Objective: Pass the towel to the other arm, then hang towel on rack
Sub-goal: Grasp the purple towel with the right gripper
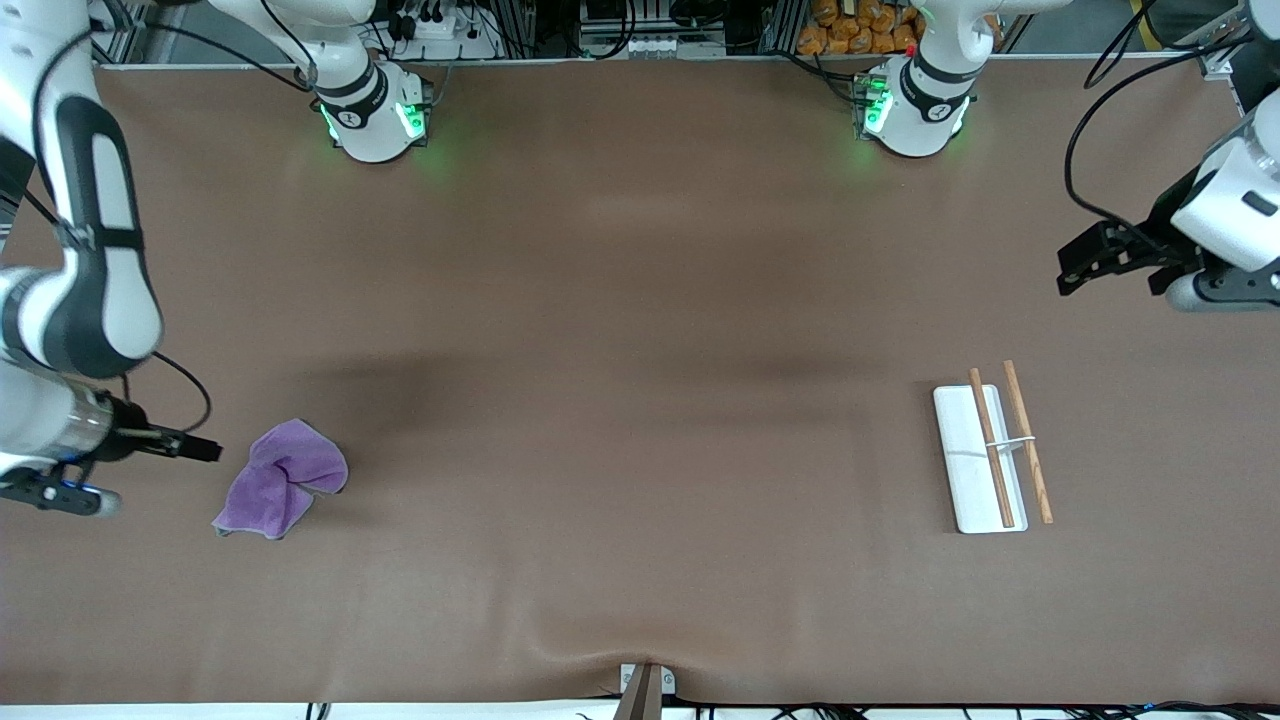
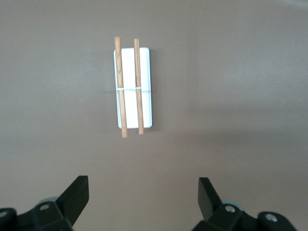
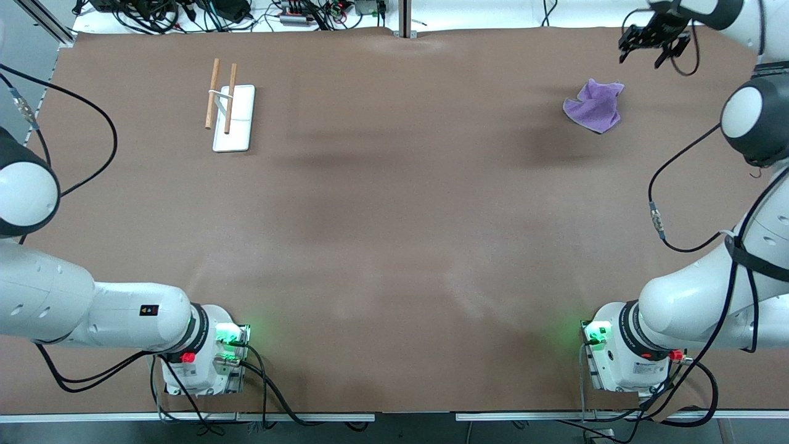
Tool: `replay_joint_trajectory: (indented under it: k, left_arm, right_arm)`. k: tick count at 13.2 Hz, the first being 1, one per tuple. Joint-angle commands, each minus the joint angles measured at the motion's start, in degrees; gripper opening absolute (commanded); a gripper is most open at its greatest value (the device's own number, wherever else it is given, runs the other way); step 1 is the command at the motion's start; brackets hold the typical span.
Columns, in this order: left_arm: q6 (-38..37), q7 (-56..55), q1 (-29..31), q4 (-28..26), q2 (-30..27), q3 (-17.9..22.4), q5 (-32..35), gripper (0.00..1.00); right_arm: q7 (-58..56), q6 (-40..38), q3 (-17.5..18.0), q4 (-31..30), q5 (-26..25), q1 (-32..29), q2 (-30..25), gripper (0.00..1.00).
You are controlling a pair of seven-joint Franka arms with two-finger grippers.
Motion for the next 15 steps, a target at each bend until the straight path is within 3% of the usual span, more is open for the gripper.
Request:
replay_joint_trajectory:
  k: [1,5,8,9,10,11,12,15]
  left_arm:
    - [1.7,0.0,-0.9,1.3,2.6,-0.5,-0.4,1.0]
    - [5.4,-2.0,-3.3,1.3,4.3,-0.6,-0.4,1.0]
    - [7.9,-7.8,-6.4,1.4,5.9,-0.6,-0.4,1.0]
    - [8.5,-9.9,-7.3,1.4,6.4,-0.6,-0.4,1.0]
    - [9.3,-11.7,-8.1,1.4,6.9,-0.6,-0.4,1.0]
    - [10.0,-13.8,-8.9,1.4,7.4,-0.6,-0.6,1.0]
    - [10.9,-16.5,-10.0,1.4,8.0,-0.7,-0.7,1.0]
    - [13.3,-22.8,-13.0,1.4,9.1,-0.7,-0.9,1.0]
  right_arm:
    - [5.3,1.5,0.6,1.1,0.9,0.0,3.7,1.0]
    - [14.4,8.0,0.7,-0.5,0.9,1.5,8.2,1.0]
    - [14.7,17.7,0.7,-6.5,1.0,1.5,8.8,1.0]
    - [14.7,18.9,0.7,-7.1,1.0,1.5,8.7,0.94]
    - [14.7,18.9,0.7,-7.1,0.9,1.5,8.7,0.53]
    - [14.8,18.8,0.7,-7.1,1.0,1.5,8.7,0.18]
    - [14.8,18.8,0.7,-7.1,0.9,1.3,8.7,0.0]
    - [14.8,18.5,0.7,-7.0,0.9,1.3,8.4,0.0]
